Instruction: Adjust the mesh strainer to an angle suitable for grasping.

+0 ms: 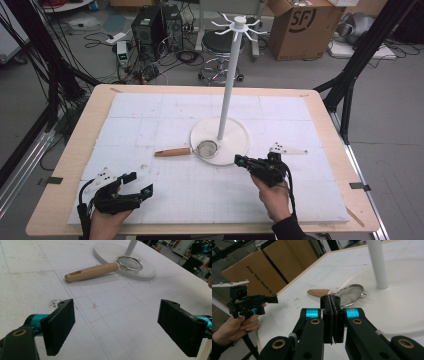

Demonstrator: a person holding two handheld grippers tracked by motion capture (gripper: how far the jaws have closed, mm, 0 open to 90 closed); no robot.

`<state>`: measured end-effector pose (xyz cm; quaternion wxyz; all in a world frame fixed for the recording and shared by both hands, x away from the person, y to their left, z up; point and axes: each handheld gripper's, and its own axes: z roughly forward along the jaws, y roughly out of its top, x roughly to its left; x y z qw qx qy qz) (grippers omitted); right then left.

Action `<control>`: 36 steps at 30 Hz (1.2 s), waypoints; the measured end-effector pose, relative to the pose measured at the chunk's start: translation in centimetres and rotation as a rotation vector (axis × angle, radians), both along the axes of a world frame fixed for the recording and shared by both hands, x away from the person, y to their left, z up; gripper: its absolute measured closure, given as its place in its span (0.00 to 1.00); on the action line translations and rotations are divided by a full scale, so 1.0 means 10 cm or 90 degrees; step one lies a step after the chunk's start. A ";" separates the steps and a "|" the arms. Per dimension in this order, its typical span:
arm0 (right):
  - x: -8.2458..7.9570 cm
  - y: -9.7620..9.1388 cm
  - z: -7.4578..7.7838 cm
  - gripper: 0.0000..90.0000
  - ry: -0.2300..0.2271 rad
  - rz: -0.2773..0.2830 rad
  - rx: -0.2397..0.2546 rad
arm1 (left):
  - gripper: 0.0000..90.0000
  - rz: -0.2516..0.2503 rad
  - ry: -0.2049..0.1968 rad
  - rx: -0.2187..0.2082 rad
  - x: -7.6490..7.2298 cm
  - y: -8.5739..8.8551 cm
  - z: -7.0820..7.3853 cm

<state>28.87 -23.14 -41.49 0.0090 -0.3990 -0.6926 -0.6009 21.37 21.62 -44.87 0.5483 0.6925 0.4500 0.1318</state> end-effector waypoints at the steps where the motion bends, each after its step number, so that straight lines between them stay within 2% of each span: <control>1: 0.03 0.04 0.00 1.00 0.005 0.002 0.002 | 0.17 0.000 0.000 0.000 0.00 0.00 0.00; 3: 0.06 0.08 0.00 1.00 0.011 0.005 0.007 | 0.17 0.000 0.000 0.001 0.00 0.00 0.00; 4: 0.12 0.17 0.00 1.00 0.023 0.007 0.003 | 0.17 0.001 -0.001 0.001 0.00 0.00 0.00; 10: 0.30 0.45 0.05 1.00 0.026 0.024 -0.015 | 0.17 -0.002 0.002 0.005 0.01 -0.02 -0.01; 14: 0.46 0.66 0.07 1.00 0.033 0.036 -0.037 | 0.17 -0.007 0.005 0.004 0.00 -0.05 -0.01; 17: 0.55 0.82 0.08 1.00 0.055 0.048 -0.034 | 0.17 -0.010 0.005 0.003 -0.01 -0.05 -0.01; 19: 0.62 0.91 0.08 1.00 0.069 0.056 -0.032 | 0.17 -0.004 0.009 -0.007 -0.03 -0.03 -0.02; 20: 0.66 0.97 0.09 1.00 0.074 0.059 -0.039 | 0.17 -0.004 0.007 -0.009 -0.04 -0.03 -0.01; 23: 0.75 1.10 0.09 1.00 0.078 0.062 -0.047 | 0.17 -0.007 0.002 -0.009 -0.06 -0.03 0.00; 27: 0.83 1.19 0.05 1.00 0.087 0.063 -0.047 | 0.17 -0.008 0.005 -0.006 -0.04 -0.02 -0.01; 31: 0.94 1.34 -0.10 1.00 0.120 0.066 -0.068 | 0.17 -0.003 0.004 -0.008 -0.05 -0.01 -0.01; 36: 1.06 1.48 -0.20 1.00 0.150 0.060 -0.098 | 0.17 0.003 0.000 -0.009 -0.06 -0.01 0.00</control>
